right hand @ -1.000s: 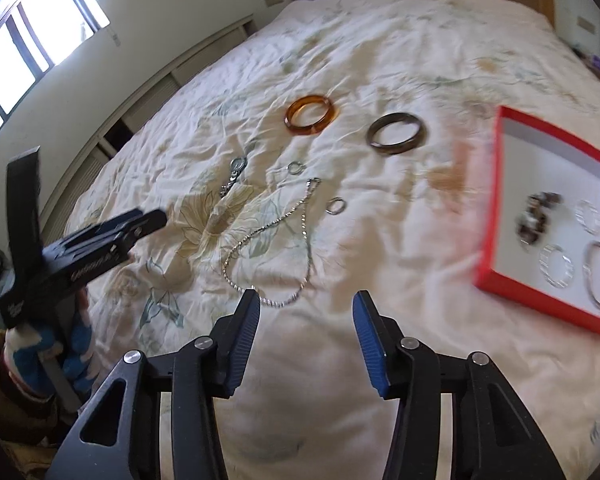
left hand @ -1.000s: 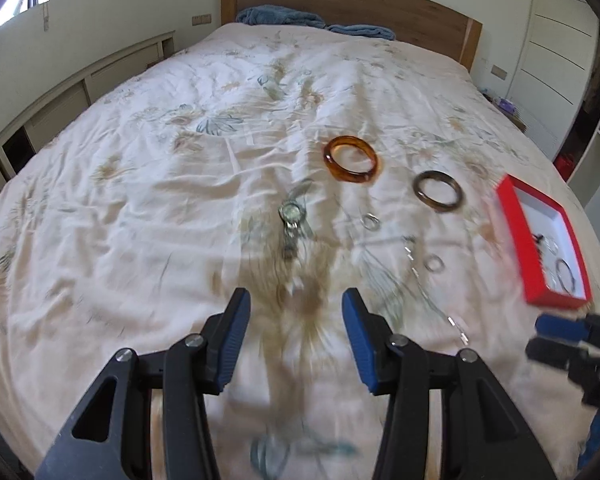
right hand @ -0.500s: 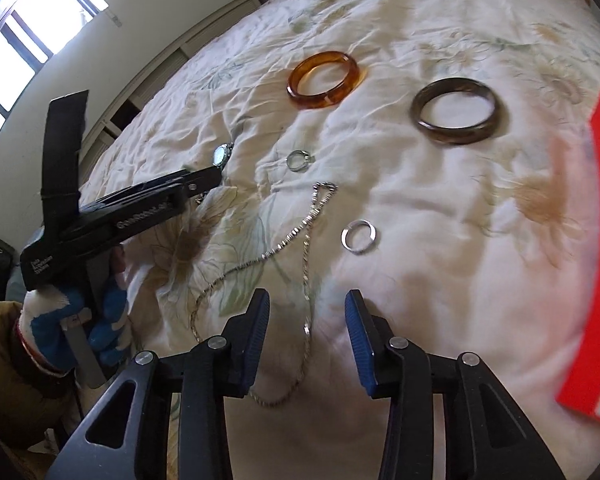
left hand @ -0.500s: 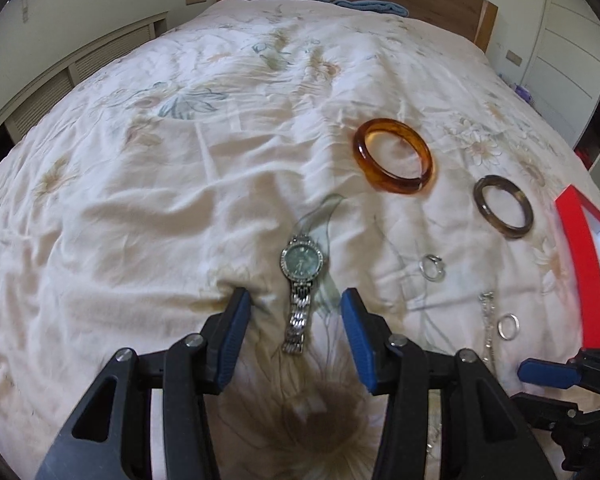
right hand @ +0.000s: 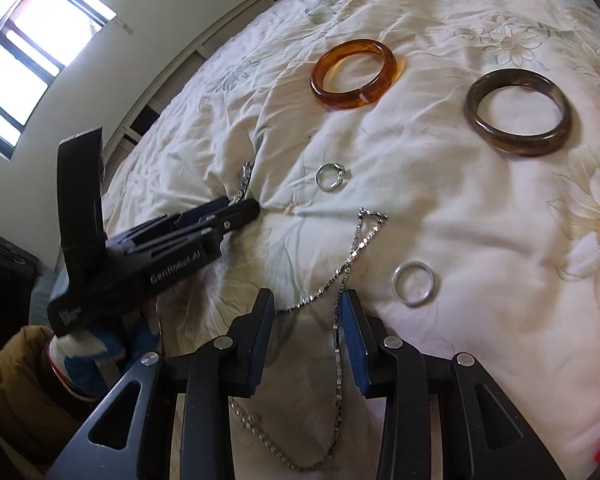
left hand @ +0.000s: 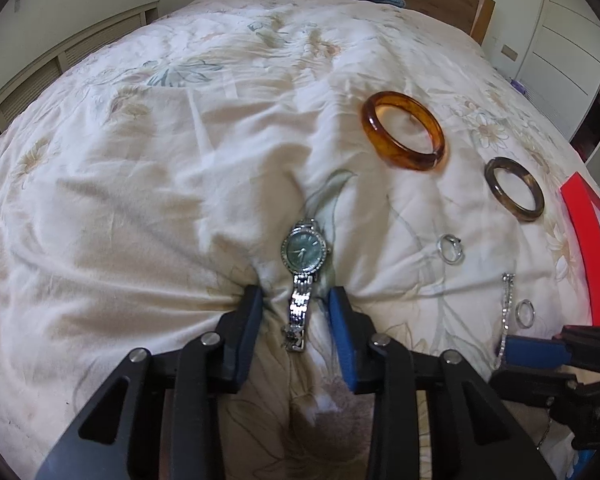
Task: Organize jewelry
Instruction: 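Grasp the silver watch with the left tool while the right tool grasps the silver chain necklace, then carry the watch and necklace into the red box and open both tools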
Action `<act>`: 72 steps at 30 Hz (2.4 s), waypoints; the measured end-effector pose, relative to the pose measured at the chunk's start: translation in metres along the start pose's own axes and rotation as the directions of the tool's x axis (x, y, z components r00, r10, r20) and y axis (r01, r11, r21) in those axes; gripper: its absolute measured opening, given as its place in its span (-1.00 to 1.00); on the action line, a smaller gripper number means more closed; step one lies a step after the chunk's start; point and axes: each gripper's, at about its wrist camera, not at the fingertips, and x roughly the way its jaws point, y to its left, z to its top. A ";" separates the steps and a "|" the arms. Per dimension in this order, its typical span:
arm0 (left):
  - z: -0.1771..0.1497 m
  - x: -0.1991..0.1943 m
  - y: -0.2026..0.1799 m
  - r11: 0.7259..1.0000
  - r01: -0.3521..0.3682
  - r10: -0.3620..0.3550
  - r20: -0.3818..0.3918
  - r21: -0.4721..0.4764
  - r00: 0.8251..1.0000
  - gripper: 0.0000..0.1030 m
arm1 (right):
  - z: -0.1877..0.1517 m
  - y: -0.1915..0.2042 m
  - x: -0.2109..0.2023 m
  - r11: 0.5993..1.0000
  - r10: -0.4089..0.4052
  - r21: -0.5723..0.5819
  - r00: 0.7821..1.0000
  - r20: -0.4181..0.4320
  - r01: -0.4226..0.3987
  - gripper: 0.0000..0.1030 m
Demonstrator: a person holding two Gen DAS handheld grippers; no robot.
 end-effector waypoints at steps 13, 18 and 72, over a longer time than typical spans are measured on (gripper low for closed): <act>0.001 -0.014 -0.004 0.999 0.021 -0.022 0.027 0.030 0.999 -0.85 | -0.006 0.000 -0.007 0.998 -0.061 -0.018 0.998 0.020 0.061 -0.91; 0.002 -0.031 0.000 0.999 0.049 -0.049 0.030 -0.004 0.998 -0.96 | -0.014 0.009 -0.025 0.998 -0.051 -0.028 0.998 0.037 0.052 -0.91; -0.040 -0.241 -0.233 0.877 0.364 -0.406 0.080 0.315 0.910 -0.97 | -0.140 -0.010 -0.344 0.953 -0.302 0.130 0.834 0.462 0.273 -0.91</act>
